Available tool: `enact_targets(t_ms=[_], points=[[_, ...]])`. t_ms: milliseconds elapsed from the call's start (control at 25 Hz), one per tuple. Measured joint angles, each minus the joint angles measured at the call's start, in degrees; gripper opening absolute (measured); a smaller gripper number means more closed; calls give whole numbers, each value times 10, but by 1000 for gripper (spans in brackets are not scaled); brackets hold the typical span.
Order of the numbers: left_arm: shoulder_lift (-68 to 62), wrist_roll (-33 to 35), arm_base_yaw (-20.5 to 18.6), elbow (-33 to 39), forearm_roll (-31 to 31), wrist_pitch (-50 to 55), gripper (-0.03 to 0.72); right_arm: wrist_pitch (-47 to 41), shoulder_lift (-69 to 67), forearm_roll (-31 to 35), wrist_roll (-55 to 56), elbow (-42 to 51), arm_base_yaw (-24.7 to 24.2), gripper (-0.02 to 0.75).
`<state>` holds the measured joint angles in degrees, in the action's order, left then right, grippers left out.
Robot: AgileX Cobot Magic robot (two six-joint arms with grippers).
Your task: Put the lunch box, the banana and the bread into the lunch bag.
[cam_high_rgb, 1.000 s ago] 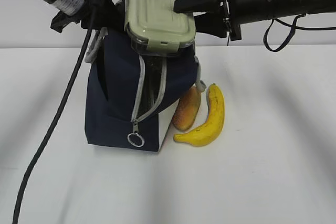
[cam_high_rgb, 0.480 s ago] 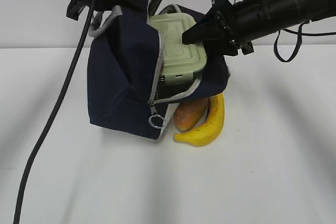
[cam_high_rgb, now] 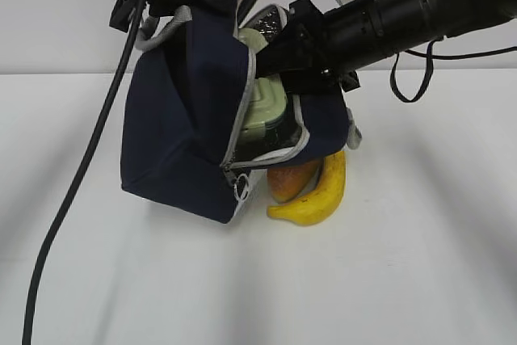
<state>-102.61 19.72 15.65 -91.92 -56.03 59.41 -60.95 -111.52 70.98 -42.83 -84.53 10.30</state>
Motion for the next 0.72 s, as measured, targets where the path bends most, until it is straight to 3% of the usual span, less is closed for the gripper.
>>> enact_targets(t_ms=[240,560,720], points=[[0,5,0,0,-5,16,1,-16,0,41,0,0,1,368],[-1,28,0,0,-40,23,1,-36,0,36,1,-9,1,370],[-1,47,0,0,-62,27,1,-54,0,57,1,-11,1,558]])
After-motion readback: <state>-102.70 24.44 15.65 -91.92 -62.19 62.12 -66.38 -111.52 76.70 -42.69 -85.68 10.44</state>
